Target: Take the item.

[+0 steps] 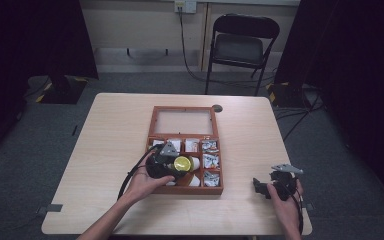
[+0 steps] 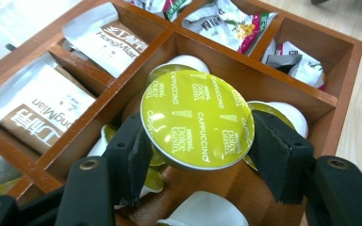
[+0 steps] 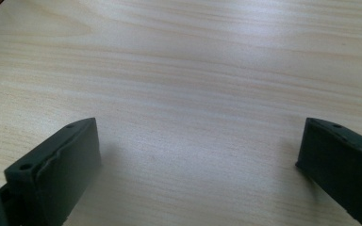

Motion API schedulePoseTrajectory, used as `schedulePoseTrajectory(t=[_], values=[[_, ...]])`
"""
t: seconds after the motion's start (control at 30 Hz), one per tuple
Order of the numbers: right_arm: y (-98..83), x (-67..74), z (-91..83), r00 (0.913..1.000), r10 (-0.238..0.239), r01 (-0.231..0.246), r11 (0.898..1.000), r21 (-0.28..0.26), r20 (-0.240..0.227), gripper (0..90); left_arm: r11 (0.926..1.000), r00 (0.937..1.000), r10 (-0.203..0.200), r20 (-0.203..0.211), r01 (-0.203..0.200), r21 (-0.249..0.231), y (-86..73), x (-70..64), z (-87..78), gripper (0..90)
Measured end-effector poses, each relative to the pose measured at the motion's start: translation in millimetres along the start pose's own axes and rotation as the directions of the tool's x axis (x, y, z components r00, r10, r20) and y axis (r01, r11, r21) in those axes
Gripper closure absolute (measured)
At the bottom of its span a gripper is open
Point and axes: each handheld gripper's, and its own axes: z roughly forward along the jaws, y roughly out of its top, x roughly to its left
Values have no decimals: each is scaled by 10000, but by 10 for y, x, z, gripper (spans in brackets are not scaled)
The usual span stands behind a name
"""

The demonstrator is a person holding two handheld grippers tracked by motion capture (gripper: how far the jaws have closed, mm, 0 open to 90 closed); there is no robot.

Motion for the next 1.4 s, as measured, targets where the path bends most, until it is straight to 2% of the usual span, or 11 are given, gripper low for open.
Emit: schedulePoseTrajectory(t=[0.1,0.73,0.93,1.4], values=[[0,0,0,10000,0,0,10000,-3,4,0,9998,9999,-124,-15,124,-168,-3,28,-37,406],[0,-1,1,10000,-5,5,10000,-2,-4,0,9986,9998,-205,-63,202,-498,5,84,-179,406],[0,0,1,10000,-3,3,10000,-2,-3,0,9974,9998,-174,-84,168,-700,23,99,-261,406],[0,0,1,10000,-2,2,10000,-2,-3,0,9932,9990,-417,-171,396,-1091,33,192,-392,406]])
